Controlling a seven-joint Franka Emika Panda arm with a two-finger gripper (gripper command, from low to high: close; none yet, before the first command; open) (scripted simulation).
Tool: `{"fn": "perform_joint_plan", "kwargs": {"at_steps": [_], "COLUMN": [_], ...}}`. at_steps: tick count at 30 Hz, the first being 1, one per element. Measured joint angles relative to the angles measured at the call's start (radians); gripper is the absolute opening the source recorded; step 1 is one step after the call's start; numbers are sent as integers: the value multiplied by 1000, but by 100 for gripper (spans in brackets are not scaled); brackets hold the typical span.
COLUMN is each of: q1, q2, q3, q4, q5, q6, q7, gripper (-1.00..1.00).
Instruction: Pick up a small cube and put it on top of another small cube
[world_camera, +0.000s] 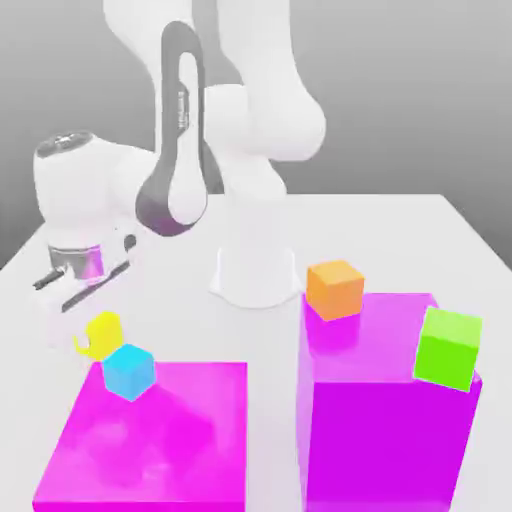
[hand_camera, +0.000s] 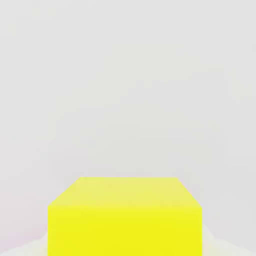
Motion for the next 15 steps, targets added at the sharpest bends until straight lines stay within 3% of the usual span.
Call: {"fn": "perform_joint_plan", "kwargs": {"at_steps": [10, 15], "q1": [-43, 106], "q2": [79, -54], "q3": [-19, 68], "q4": [123, 187], "q5": [-233, -181], "q6": [-67, -251], "q7": [-446, -429], "gripper": [-100, -100]}}
